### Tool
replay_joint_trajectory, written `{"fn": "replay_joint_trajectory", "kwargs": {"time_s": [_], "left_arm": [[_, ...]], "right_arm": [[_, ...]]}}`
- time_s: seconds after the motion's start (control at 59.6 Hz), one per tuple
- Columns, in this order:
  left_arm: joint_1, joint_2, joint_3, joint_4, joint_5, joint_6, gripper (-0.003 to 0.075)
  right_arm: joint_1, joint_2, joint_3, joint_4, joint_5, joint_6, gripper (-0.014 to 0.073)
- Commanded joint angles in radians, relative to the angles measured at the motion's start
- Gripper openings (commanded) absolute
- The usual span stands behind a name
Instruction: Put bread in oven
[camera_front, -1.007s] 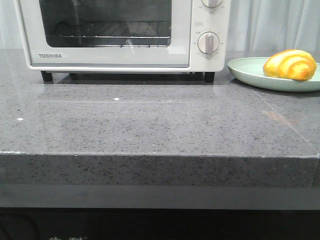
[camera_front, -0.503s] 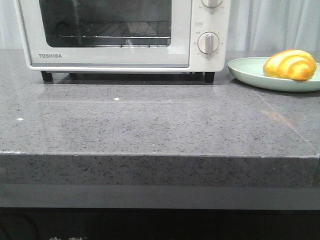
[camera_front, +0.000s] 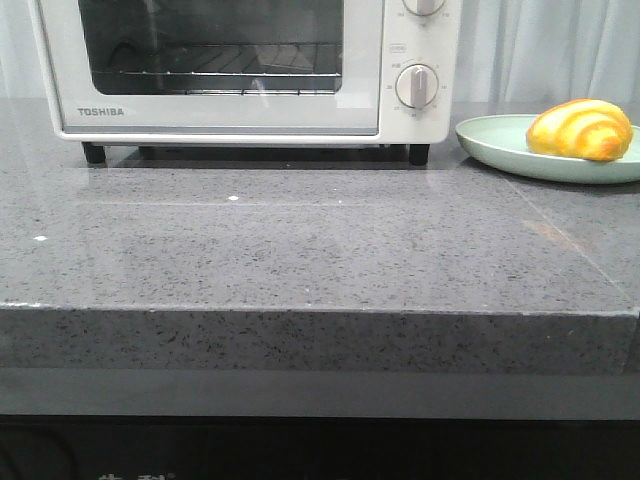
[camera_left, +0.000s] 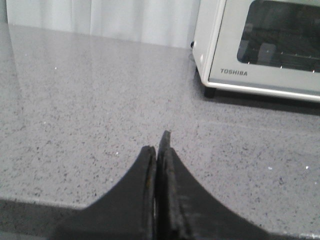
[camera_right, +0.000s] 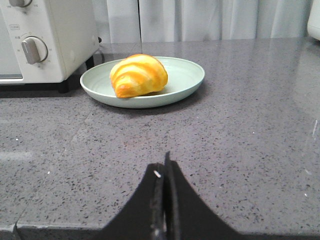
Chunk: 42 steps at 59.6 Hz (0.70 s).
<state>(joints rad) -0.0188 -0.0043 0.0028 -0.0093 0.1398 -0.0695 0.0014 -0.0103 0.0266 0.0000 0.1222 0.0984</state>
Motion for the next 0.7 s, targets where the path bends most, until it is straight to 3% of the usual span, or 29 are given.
{"fn": "replay_joint_trajectory", "kwargs": {"time_s": [0.0, 0.134, 0.285, 0.386, 0.503, 0.688], "left_arm": [[0.002, -0.017, 0.008, -0.01, -0.095, -0.007, -0.002], [0.002, -0.017, 0.008, -0.022, -0.14, -0.007, -0.002], [0.002, -0.017, -0.006, -0.063, -0.372, -0.007, -0.002], [0.002, -0.017, -0.058, -0.063, -0.43, -0.007, -0.002], [0.002, 0.0, -0.176, -0.06, -0.33, -0.007, -0.0021], [0.002, 0.169, -0.388, 0.057, 0.036, -0.002, -0.002]], "right_arm": [[0.001, -0.022, -0.006, -0.01, -0.085, -0.002, -0.0057], [0.001, -0.022, -0.007, -0.009, -0.113, -0.002, -0.0057], [0.001, -0.022, -0.076, 0.0, -0.129, -0.002, -0.0057], [0.0, -0.022, -0.176, 0.0, -0.088, -0.002, -0.0057], [0.0, 0.004, -0.324, 0.0, 0.061, -0.002, -0.0057], [0.0, 0.176, -0.53, 0.0, 0.33, -0.002, -0.0057]]}}
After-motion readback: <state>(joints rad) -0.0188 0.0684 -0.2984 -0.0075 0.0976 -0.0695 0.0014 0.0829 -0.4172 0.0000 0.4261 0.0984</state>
